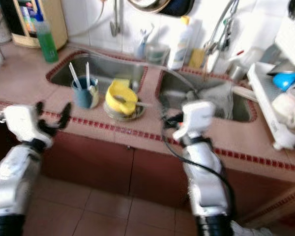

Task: Kitchen organization

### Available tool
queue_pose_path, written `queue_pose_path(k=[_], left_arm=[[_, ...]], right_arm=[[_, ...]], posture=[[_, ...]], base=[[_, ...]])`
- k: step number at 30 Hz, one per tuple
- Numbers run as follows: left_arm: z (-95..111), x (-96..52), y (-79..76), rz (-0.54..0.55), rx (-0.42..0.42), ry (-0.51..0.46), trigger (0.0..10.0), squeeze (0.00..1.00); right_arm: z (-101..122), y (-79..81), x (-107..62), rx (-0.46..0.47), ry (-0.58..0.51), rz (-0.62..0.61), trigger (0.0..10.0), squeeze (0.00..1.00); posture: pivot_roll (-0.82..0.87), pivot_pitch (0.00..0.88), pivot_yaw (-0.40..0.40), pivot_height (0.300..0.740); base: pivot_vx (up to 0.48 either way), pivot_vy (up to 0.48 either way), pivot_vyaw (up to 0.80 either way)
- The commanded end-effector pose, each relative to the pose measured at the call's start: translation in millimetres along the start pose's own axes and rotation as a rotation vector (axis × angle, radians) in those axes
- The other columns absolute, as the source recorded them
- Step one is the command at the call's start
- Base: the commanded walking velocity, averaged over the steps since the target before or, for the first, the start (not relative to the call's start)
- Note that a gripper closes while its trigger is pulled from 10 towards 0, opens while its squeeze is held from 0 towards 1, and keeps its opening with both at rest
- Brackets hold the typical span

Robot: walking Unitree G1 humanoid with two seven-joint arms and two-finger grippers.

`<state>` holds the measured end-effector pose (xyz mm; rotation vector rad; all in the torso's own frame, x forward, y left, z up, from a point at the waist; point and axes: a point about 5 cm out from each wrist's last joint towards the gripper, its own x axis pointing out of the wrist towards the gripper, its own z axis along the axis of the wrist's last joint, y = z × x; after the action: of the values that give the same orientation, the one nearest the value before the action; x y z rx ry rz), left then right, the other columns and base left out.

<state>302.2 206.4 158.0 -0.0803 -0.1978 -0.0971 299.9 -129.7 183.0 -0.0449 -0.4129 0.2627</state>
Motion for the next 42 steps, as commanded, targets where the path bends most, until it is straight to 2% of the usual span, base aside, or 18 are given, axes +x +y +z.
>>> queue_pose_path(k=[1,26,34,42], left_arm=[[0.1,2.9,-10.9,-0.033,-0.014,0.0,10.0,0.0],[-1.0,1.2,-11.4,-0.029,-0.018,0.01,10.0,0.0],[0.7,1.7,-10.8,-0.024,-0.016,0.009,10.0,0.0],[7.8,6.5,-10.8,-0.025,0.049,0.026,10.0,0.0]], right_arm=[[2.1,-11.7,-1.7,-0.014,0.002,-0.032,10.0,0.0],[0.9,-10.9,-3.5,-0.009,0.012,-0.03,10.0,0.0],[0.8,-12.3,-3.4,-0.009,0.016,-0.034,10.0,0.0],[1.5,-11.5,-3.6,-0.001,0.018,-0.03,10.0,0.0]], posture=[[0.1,0.0,-0.067,0.74],[0.1,0.0,-0.065,0.74],[0.1,0.0,-0.065,0.74],[0.09,0.0,-0.058,0.74]], base=[[0.304,0.0,0.0],[0.304,0.0,0.0],[0.0,0.0,0.0],[0.0,0.0,0.0]])
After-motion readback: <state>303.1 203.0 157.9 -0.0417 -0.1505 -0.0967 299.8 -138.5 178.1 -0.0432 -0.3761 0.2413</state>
